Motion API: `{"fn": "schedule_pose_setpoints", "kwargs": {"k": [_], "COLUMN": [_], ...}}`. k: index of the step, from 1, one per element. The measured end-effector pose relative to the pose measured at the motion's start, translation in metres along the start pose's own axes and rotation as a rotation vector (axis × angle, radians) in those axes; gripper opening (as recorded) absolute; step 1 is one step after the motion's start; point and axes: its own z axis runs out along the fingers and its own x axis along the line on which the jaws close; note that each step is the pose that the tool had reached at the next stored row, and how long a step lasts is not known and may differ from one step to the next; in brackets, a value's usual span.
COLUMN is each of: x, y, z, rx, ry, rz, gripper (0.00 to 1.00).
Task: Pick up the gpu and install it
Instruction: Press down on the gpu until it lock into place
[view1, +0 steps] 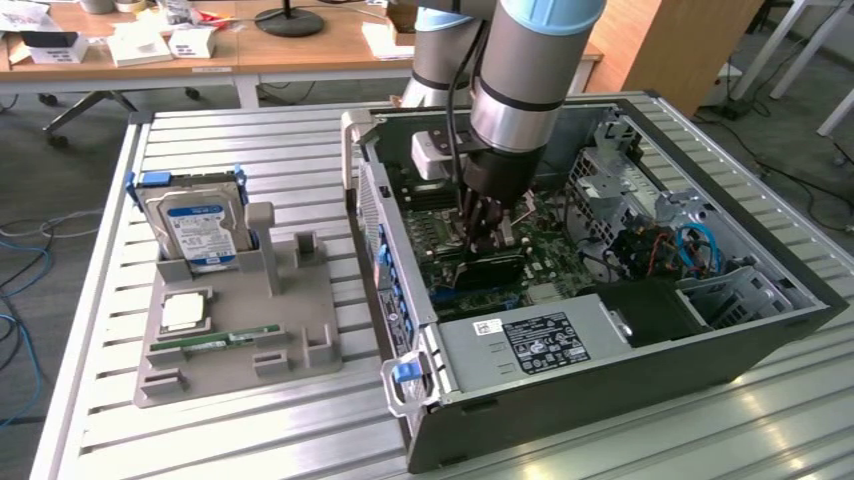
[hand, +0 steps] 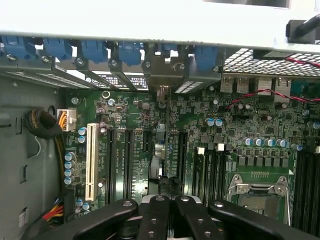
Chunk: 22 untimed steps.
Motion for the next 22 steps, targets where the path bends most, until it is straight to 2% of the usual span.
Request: {"fn": "schedule_pose_setpoints", "kwargs": {"k": [22], "x": [0.0001], "y": [0.0001], "z": [0.0022], "rx": [0.0008], "ry": [0.0001], "rz": [0.000], "gripper": [0.11]}}
